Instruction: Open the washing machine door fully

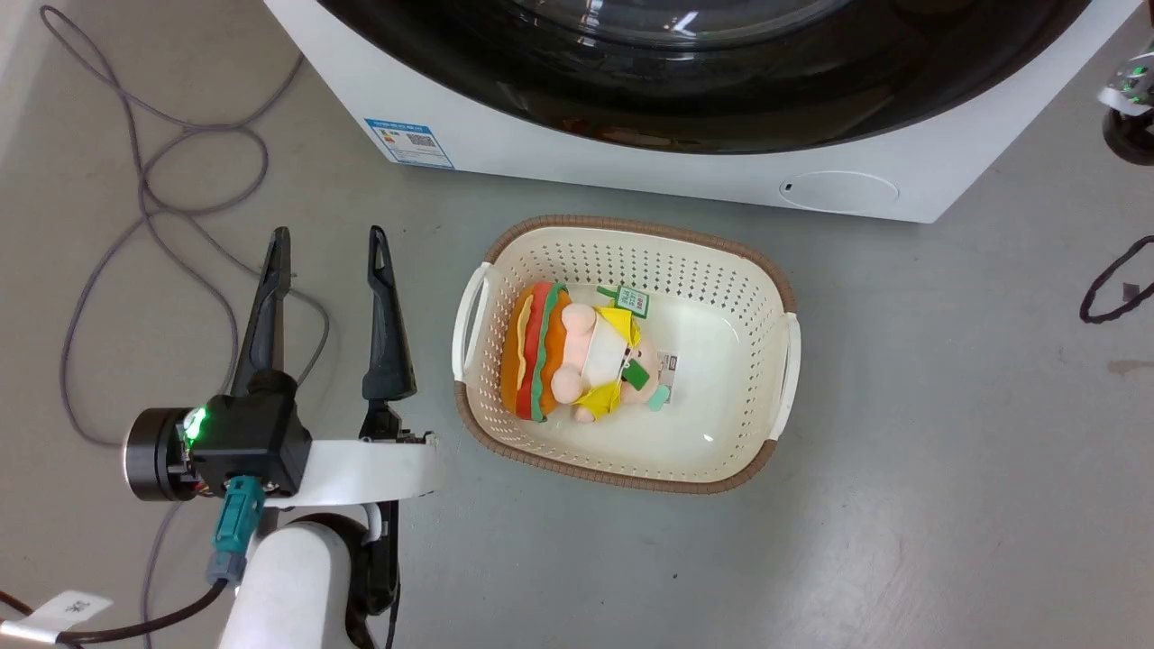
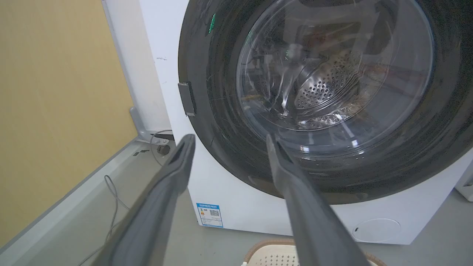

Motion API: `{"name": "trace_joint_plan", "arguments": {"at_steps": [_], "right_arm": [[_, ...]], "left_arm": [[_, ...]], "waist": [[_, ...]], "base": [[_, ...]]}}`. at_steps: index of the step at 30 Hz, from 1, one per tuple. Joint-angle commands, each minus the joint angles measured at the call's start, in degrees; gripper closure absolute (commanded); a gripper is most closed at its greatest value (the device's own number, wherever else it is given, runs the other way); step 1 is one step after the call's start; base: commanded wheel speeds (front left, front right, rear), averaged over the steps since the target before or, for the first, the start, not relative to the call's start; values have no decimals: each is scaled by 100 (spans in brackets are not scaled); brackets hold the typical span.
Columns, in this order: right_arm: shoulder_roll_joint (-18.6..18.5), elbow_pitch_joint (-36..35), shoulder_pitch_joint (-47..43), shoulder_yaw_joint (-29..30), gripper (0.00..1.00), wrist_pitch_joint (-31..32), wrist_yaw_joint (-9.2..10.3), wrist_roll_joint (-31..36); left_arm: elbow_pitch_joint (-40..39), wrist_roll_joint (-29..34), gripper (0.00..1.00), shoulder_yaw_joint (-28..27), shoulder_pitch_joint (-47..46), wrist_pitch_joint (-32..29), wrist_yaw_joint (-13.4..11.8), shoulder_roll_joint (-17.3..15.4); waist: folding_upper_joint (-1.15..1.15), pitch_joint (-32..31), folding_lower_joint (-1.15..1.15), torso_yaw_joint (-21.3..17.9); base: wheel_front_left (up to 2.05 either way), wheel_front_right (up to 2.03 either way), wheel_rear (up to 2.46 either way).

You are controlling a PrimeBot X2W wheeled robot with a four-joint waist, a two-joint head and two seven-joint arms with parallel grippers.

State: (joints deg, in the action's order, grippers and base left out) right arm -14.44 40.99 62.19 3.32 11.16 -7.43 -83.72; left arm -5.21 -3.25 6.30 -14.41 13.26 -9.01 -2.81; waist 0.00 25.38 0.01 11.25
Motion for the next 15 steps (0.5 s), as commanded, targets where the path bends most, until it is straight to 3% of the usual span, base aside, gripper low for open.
{"name": "trace_joint_plan", "arguments": {"at_steps": [1,10,15], "right_arm": [[10,103,176,-94,100,172,-5,-194],[-87,291,323,-538,100,1085,-6,-664],[-61,205,162,-709,100,1327,-6,-610]], "left_arm": [[-19,-29,0,3,-123,63,-51,-7],[-13,8,0,17,-146,171,-70,-7],[18,25,0,1,-148,174,-29,-7]], "waist": [[0,-1,-1,5],[0,-4,-1,-46],[0,-59,-1,-113]], "base": [[0,0,0],[0,0,0],[0,0,0]]}}
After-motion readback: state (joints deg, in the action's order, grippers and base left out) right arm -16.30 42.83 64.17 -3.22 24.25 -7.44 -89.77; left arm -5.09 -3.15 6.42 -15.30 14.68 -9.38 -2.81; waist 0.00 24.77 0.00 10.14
